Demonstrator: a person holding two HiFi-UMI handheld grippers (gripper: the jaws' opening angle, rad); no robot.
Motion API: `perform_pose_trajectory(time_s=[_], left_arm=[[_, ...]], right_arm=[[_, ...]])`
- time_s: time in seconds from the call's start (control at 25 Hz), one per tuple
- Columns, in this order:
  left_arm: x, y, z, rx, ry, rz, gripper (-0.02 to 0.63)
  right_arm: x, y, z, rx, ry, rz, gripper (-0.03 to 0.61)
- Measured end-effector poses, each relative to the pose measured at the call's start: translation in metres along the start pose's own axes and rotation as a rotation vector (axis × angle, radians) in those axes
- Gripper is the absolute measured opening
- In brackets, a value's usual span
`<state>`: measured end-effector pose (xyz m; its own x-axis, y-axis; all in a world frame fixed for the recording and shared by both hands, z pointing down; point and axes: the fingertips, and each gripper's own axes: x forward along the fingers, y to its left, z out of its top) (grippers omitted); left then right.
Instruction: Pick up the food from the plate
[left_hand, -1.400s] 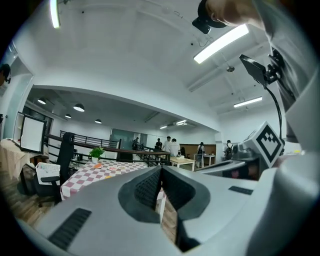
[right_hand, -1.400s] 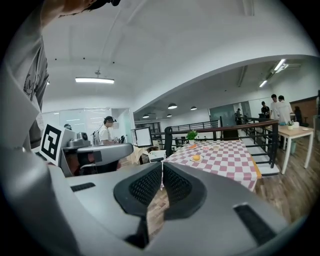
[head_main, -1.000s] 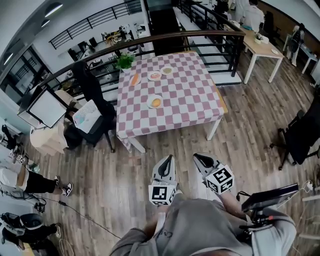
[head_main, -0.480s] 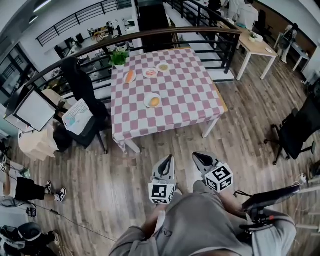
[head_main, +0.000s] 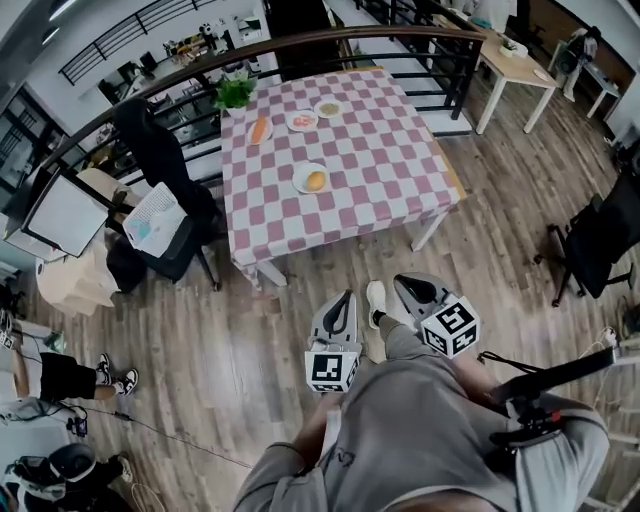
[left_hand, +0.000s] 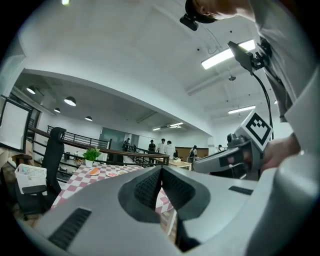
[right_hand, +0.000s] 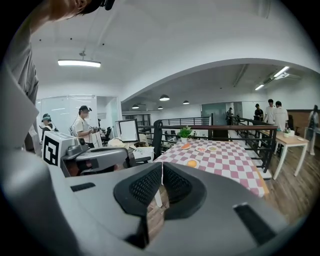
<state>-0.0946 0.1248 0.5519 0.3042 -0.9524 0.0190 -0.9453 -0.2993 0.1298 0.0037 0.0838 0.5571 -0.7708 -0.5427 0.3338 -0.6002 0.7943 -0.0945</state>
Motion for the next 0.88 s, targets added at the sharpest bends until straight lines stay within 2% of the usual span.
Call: perform_pose_trajectory(time_s=[0.2,0.44,0.68,0.88], left_arm=[[-0.002,0.025,-0.003,-0.049,-0.019,0.098,0.011],[0.02,0.052,-0.003,-0.043,0.013,0.162,0.011],[0.068,0.089,-0.002,-0.004,0.047,0.189,0.011],[0.122,0.127,0.015,-0.005,0.062,0.232,0.011]], right_arm=[[0.035,0.008,0.009,0.003,-0.013,0.074,0.017],[0.088,0.001,0.026,0.021,-0.024,0.177,0.017],[0.149,-0.036,0.03,0.066,0.005,0.235,0.017],[0.195,-0.079,0.059,0.084,-0.005,0.27,0.017]])
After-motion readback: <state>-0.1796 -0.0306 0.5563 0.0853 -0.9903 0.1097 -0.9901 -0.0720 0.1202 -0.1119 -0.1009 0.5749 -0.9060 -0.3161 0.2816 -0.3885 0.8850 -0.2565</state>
